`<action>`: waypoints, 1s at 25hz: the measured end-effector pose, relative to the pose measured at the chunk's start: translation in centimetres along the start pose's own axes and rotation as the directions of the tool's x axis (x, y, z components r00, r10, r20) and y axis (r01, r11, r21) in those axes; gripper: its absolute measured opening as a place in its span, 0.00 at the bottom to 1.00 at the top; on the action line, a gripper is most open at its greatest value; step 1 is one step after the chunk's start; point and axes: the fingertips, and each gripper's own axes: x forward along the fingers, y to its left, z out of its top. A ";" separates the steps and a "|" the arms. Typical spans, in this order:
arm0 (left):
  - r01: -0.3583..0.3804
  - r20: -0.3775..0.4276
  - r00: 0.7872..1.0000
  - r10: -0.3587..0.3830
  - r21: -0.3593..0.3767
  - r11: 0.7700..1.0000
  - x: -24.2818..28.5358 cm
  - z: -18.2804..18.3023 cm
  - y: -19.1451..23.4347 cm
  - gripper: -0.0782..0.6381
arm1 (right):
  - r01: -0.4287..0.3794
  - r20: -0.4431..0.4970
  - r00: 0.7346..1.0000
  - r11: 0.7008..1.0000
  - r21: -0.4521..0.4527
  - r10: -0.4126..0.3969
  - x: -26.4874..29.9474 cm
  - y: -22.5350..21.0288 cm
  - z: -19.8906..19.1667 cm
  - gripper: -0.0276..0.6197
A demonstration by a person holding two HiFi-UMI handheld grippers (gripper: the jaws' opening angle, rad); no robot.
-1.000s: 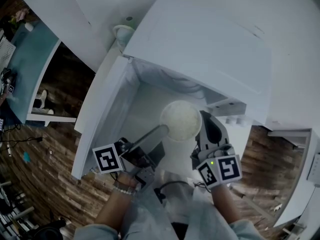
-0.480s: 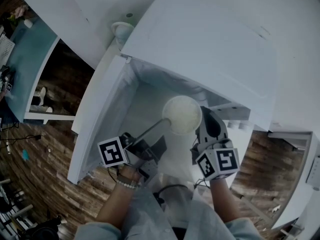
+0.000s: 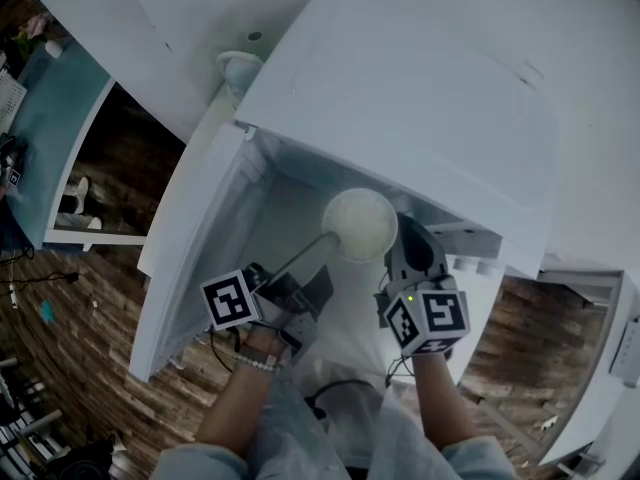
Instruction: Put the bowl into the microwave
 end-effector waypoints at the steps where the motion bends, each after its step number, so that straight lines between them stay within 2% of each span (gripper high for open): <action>1: -0.001 0.003 1.000 0.001 0.003 1.000 0.1 0.2 0.2 0.36 | 0.001 -0.001 1.000 1.000 -0.002 -0.001 0.3 -0.1 -0.1 0.05; 9: -0.019 0.018 1.000 0.018 0.018 1.000 0.7 1.1 2.0 0.36 | 0.024 -0.033 0.999 0.999 -0.037 -0.026 2.2 -0.9 -1.1 0.05; 18: -0.035 0.039 0.999 0.034 0.025 0.999 1.3 2.1 4.0 0.36 | 0.069 -0.106 0.991 0.985 -0.159 -0.087 4.0 -1.8 -2.6 0.05; 25: -0.051 0.064 0.997 0.049 0.022 0.998 1.9 2.7 5.3 0.36 | 0.107 -0.159 0.976 0.962 -0.251 -0.150 4.5 -2.3 -3.8 0.05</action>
